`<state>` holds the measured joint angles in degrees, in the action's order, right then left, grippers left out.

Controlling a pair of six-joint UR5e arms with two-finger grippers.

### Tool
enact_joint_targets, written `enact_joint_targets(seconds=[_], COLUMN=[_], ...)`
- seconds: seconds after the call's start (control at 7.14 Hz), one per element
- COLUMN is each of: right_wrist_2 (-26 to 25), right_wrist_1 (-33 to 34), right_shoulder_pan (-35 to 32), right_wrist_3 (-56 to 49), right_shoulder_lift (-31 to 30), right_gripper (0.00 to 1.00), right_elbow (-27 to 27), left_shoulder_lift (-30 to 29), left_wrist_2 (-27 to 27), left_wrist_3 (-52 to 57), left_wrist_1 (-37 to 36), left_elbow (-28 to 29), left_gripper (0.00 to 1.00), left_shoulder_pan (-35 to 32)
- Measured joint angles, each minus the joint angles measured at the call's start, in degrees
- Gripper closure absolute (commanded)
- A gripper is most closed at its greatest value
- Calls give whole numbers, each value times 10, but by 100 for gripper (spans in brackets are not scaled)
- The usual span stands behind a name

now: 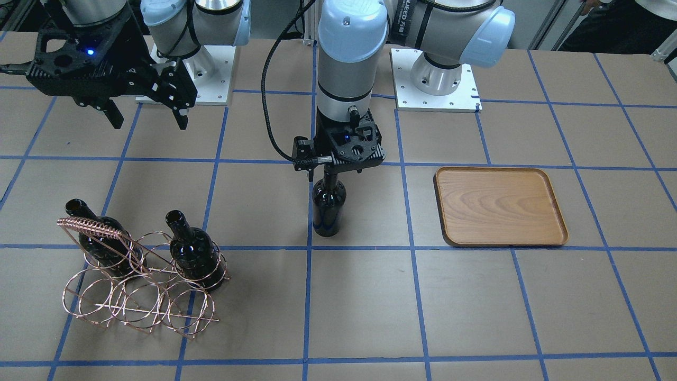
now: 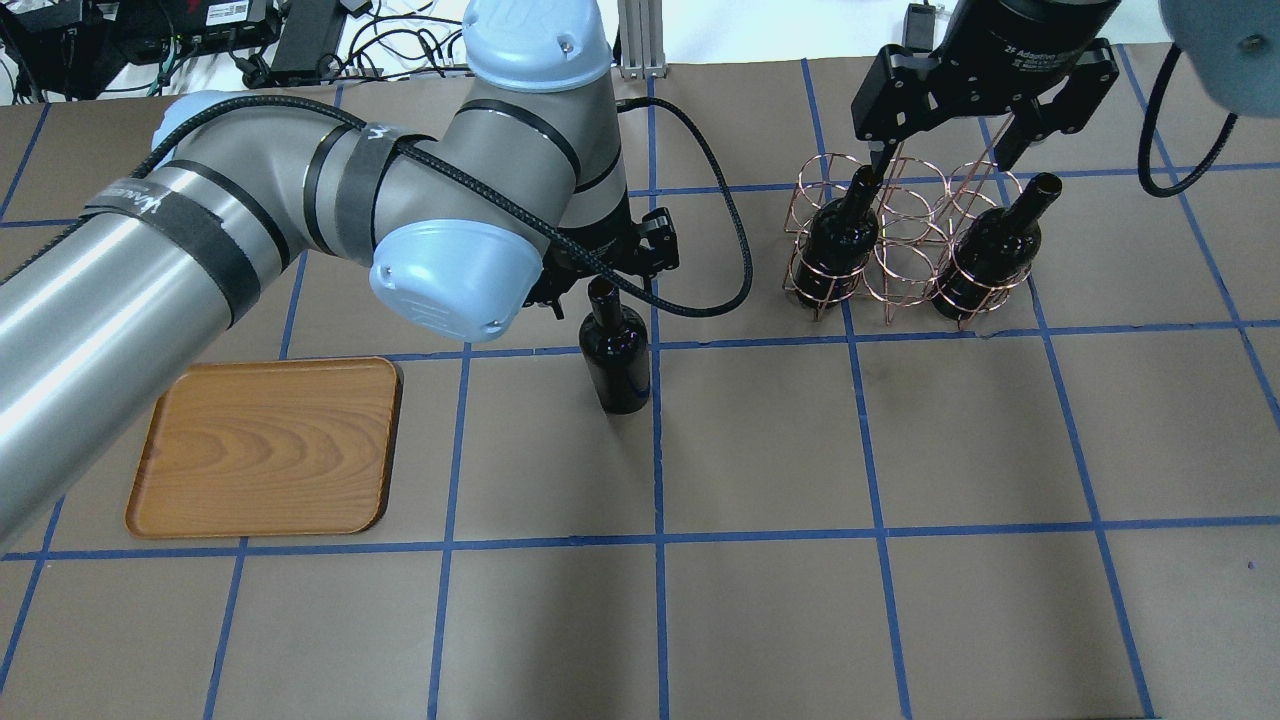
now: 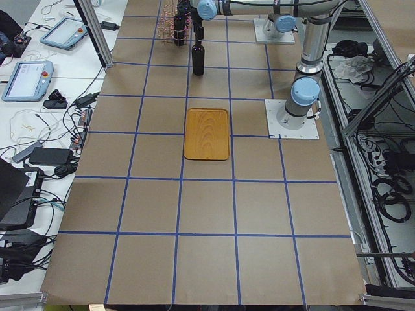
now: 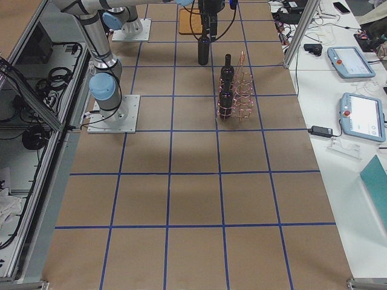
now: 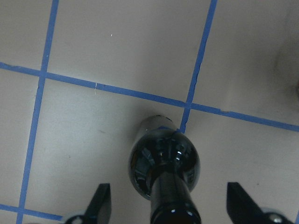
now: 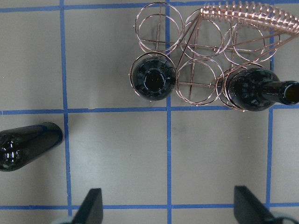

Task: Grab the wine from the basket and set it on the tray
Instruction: 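Grasp the standing bottle's neck with the left gripper while the right gripper rises, then carry the bottle with the left gripper onto the wooden tray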

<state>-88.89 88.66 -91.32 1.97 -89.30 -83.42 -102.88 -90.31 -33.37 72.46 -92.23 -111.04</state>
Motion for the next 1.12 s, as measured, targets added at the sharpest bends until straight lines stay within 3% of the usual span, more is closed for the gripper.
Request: enact_joint_targets(seconds=[0.14, 0.28, 0.7, 1.12], right_wrist_2=[0, 0, 0, -1], right_wrist_1=[2, 6, 12, 13], right_shoulder_pan=[0, 0, 0, 0], right_wrist_3=[0, 0, -2, -4], right_shoulder_lift=[0, 0, 0, 0], right_gripper=[0, 0, 0, 0], right_elbow=[-2, -4, -5, -6], left_shoulder_lift=[-5, -6, -1, 34], left_wrist_2=[-2, -2, 0, -1], left_wrist_3=[13, 20, 59, 223], left_wrist_1=[0, 0, 6, 47], left_elbow=[2, 3, 5, 8], left_gripper=[81, 84, 85, 85], left_shoulder_pan=[0, 0, 4, 83])
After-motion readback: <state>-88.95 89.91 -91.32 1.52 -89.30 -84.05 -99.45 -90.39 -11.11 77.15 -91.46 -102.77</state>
